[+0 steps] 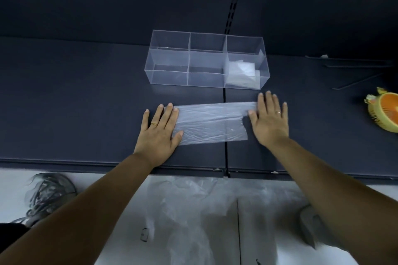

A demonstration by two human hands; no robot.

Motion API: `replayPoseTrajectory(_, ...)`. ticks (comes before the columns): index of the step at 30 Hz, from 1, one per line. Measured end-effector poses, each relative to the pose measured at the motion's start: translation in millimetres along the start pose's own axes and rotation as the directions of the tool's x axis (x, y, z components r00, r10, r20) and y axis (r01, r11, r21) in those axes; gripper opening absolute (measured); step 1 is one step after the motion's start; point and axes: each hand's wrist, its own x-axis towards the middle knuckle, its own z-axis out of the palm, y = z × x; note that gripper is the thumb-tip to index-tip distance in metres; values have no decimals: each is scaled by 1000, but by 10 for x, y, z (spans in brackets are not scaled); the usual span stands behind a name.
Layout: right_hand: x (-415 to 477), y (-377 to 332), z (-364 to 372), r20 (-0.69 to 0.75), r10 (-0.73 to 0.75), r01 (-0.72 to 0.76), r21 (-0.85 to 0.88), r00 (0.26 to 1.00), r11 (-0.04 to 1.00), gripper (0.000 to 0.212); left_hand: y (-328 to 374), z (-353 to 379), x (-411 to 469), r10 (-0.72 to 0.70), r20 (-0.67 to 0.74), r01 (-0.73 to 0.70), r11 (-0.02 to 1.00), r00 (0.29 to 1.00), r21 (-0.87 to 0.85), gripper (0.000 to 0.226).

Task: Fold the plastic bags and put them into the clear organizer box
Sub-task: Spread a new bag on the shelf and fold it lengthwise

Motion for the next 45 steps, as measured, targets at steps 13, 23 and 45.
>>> replayPoseTrajectory(13,-584,-213,-90,-190,-218,276,377,957,884,1,815,-136,26,173,1,-164,939,985,-303,85)
replayPoseTrajectory(23,-706,-25,-536,131,-229,148,453,965,879,13,832,-91,-128,131,-84,-144,973,988,-179,60)
replayPoseTrajectory(45,-736,-177,-222,144,161,-198,891,977,408,17,97,-426,-341,-442,320,489,350,838,-799,24)
